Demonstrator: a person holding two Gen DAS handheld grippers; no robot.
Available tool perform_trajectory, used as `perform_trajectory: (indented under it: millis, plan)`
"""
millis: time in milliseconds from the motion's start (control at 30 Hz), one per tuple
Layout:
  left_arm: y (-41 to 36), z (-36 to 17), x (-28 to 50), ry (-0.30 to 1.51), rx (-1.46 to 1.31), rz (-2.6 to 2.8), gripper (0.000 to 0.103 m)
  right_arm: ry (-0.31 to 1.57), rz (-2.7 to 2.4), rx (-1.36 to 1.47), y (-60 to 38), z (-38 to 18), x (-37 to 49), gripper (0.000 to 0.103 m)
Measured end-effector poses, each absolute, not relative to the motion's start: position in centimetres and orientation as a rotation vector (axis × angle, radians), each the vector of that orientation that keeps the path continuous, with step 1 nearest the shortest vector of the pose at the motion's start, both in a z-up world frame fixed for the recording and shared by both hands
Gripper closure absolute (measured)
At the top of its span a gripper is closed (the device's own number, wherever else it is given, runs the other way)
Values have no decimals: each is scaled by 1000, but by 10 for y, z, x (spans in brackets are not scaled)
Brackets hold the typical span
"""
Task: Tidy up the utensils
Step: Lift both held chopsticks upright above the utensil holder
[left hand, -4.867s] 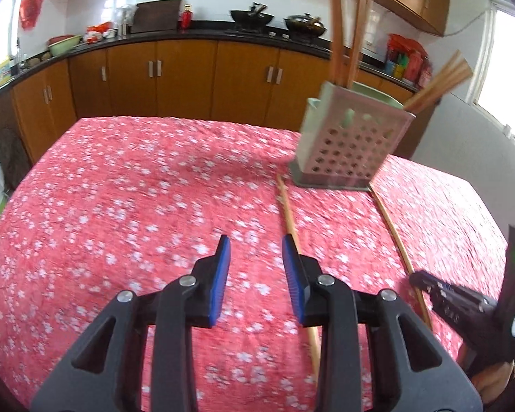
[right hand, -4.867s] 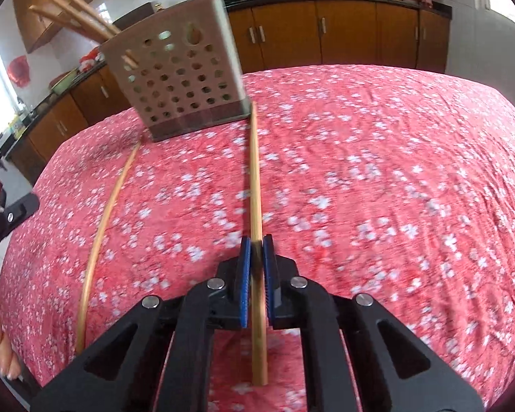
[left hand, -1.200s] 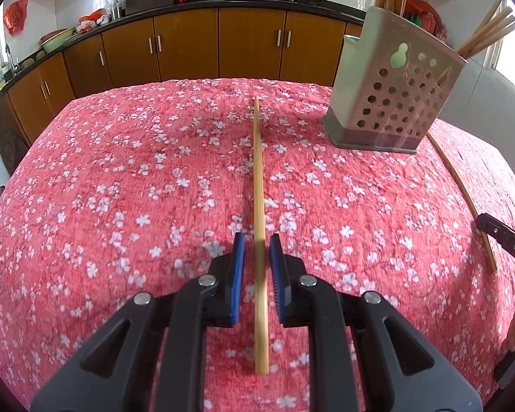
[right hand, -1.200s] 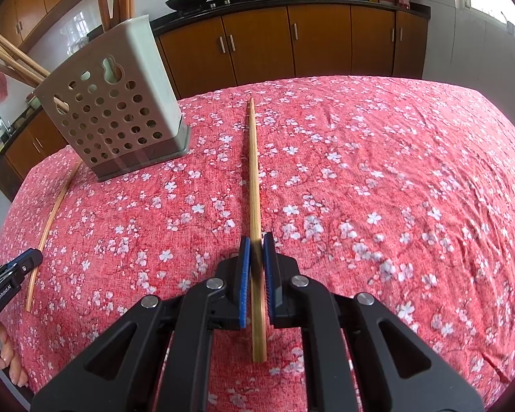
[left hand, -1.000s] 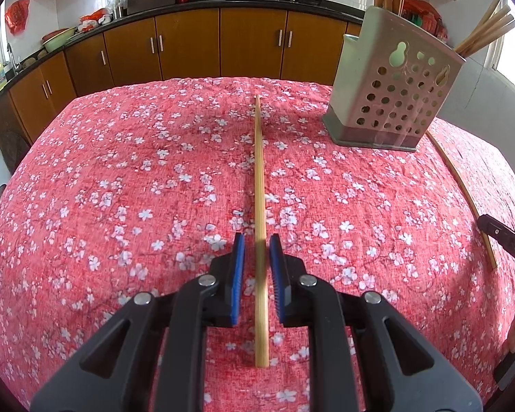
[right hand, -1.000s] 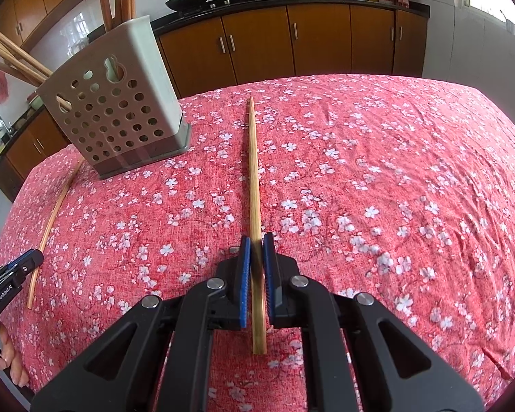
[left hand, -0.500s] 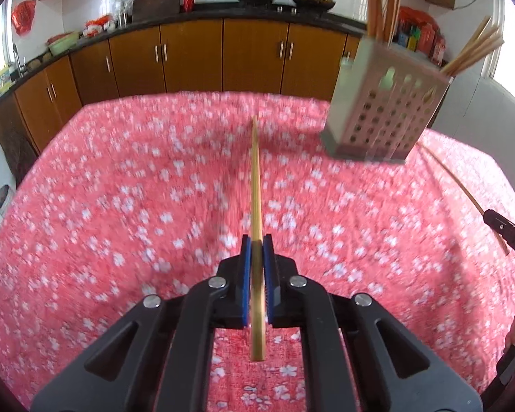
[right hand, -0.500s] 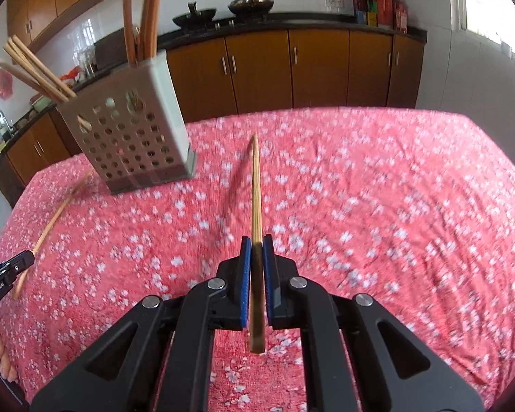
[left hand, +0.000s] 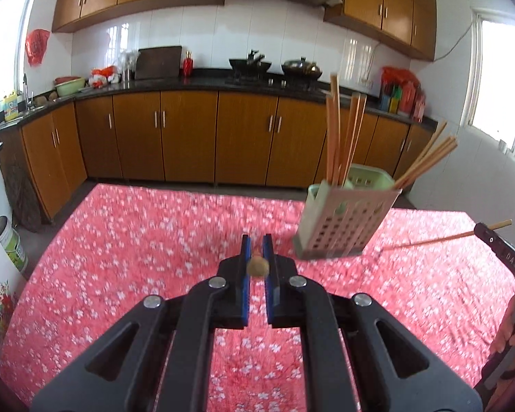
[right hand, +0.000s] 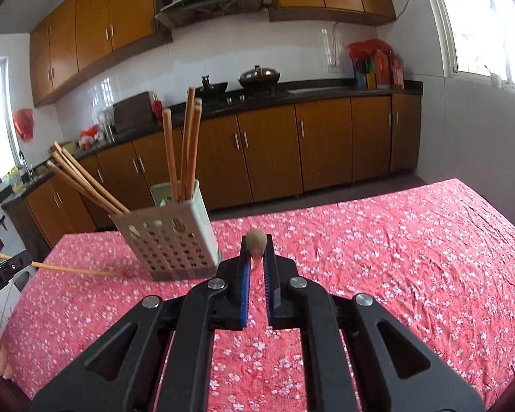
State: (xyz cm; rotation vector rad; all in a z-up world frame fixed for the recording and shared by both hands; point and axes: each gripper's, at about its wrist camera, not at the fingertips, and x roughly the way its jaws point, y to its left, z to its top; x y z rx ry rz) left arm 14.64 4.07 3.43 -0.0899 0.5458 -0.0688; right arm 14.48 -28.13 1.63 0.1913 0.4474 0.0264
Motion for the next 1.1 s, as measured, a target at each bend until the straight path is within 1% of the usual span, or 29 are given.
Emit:
perform_trajectory:
  millis: [533, 800, 1100]
  plan:
    - [27, 74, 144, 448, -122, -133, 95, 329, 129, 228, -269, 58, 151, 95]
    - [0, 116, 151, 339, -128, -193, 95, 224, 172, 230, -256, 95, 158, 95]
    - [-28, 181, 176, 175, -159, -202, 95, 89, 166, 235, -254, 135, 181, 95]
